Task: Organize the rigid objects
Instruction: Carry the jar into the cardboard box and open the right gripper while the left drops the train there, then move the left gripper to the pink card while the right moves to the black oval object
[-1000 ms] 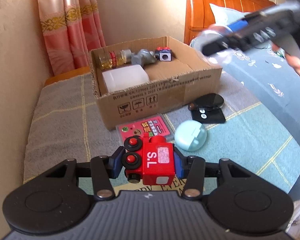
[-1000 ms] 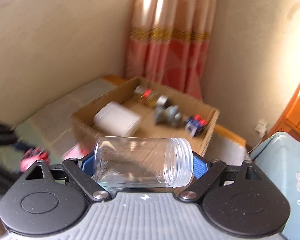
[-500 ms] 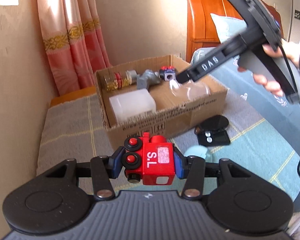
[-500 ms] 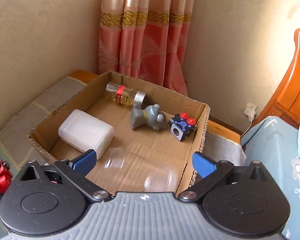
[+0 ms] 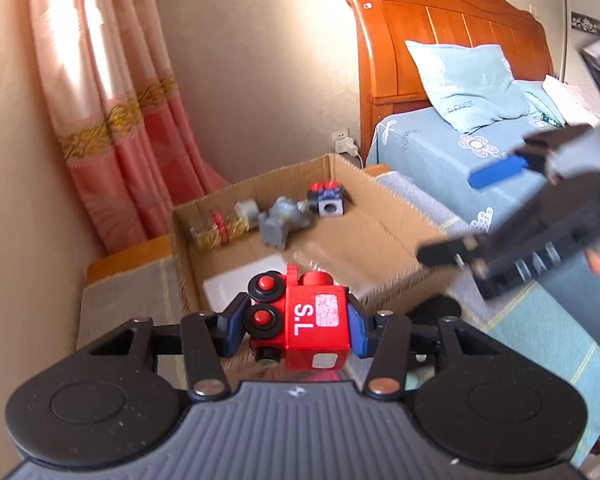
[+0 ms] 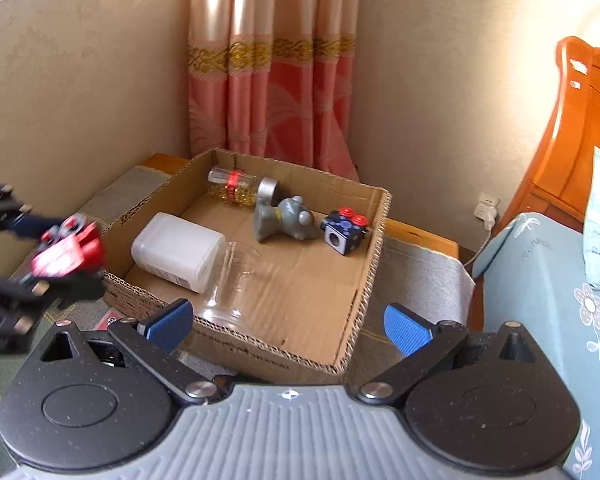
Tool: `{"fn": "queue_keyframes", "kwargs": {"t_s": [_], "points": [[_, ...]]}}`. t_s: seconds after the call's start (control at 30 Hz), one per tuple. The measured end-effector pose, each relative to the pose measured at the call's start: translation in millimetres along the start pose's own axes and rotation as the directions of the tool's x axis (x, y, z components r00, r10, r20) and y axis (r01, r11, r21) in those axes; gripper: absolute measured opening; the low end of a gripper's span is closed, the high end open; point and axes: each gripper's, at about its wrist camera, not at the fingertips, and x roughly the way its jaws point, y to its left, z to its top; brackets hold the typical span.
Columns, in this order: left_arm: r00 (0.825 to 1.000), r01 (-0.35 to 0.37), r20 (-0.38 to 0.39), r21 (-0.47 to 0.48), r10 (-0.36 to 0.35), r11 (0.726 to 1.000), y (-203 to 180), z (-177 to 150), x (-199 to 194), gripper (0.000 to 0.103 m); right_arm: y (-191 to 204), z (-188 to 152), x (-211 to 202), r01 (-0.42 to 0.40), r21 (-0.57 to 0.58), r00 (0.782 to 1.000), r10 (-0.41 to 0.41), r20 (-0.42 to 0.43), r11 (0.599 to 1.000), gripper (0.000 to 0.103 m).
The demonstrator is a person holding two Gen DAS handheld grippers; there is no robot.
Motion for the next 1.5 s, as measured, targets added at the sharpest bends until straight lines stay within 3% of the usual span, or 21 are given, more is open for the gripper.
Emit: {"fn": "queue_keyframes", "kwargs": {"t_s": [0.47,0.53,0.57,0.6,0.7,0.93,1.1,1.33,1.5], "points": [[0.996,0.088,-0.015,0.028,-0.088,0.996,-41,64,72,0.049,-15,-37,-16,0.063,0.089,0.998,-0.062,-0.014,0.994,0.103],[0.996,0.085,0.000,0.002,-0.085,0.996,-43,68,77,0.069,-19,-39,-16,0.072,0.093,0.997,-0.071,-0.015,0.993,0.103],[0.996,0.084,0.000,-0.014,-0.084,0.996,-42,69,79,0.096,-20,-39,-15,0.071,0.098,0.997,-0.070,-0.018,0.993,0.103],[0.997,0.073,0.005,-0.036,-0.073,0.997,-43,70,80,0.102,-23,-40,-14,0.071,0.104,0.997,-0.069,-0.023,0.992,0.103],[0.998,0.058,0.040,-0.057,-0.056,0.997,-40,63,72,0.102,-27,-44,-13,0.080,0.112,0.997,-0.077,-0.033,0.990,0.103],[1.000,0.012,0.024,-0.062,-0.011,0.998,-34,45,45,0.102,-30,-51,-12,0.081,0.128,0.996,-0.076,-0.047,0.988,0.103],[0.997,-0.081,0.015,-0.063,0.082,0.995,-32,27,24,0.102,-30,-57,-13,0.074,0.170,0.997,-0.067,-0.050,0.983,0.103],[0.981,-0.188,-0.065,-0.132,0.181,0.973,-26,-19,11,0.102,-30,-73,-7,0.081,0.242,0.995,-0.065,-0.077,0.967,0.103],[0.971,-0.219,-0.134,-0.194,0.196,0.956,-14,-53,13,0.102,-21,-84,1,0.089,0.230,0.993,-0.069,-0.093,0.969,0.103]]}}
